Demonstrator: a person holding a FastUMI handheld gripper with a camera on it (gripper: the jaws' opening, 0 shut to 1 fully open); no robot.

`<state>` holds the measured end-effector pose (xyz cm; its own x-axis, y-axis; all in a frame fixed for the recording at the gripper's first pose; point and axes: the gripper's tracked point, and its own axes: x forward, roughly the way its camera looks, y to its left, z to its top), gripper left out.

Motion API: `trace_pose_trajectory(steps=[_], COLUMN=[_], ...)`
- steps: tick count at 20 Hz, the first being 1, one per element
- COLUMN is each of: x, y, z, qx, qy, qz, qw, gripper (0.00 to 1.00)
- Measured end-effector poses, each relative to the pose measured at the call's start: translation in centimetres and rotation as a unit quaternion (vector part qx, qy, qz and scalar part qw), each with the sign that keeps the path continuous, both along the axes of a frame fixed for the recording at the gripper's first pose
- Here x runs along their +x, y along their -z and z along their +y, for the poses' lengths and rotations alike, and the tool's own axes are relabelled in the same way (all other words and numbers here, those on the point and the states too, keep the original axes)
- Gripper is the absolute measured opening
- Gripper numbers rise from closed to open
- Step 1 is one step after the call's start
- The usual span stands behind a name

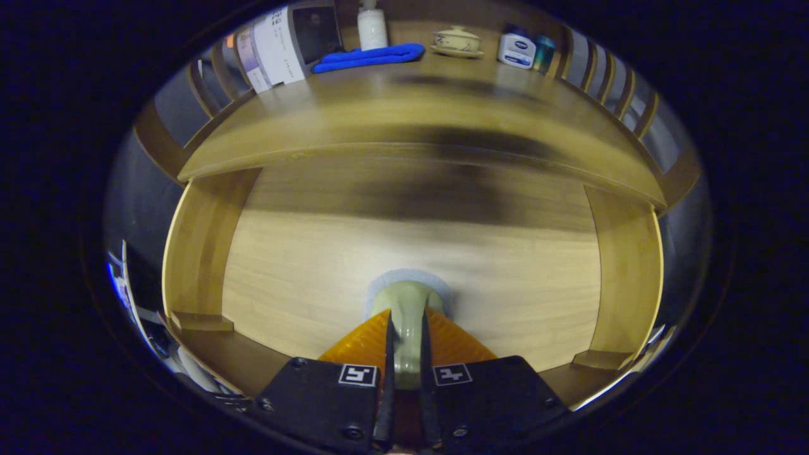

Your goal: Pull open the drawer, take out the items inside it, and place them on the countertop above the cabinet.

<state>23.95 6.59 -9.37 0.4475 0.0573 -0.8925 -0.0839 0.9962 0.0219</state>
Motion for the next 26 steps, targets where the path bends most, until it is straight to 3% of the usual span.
trace_pose_trajectory(steps=[12,19,26], x=[2.2,8.9,15.1], y=[-11.4,-16.8,-16.9], z=[-1.2,-2.1,-1.8], qx=[0.039,0.037,0.015], qy=[0.002,0.037,0.045], qz=[-0.090,-0.127,-0.107], qw=[0.995,0.991,0.993], gripper=[0.19,0.19,0.19])
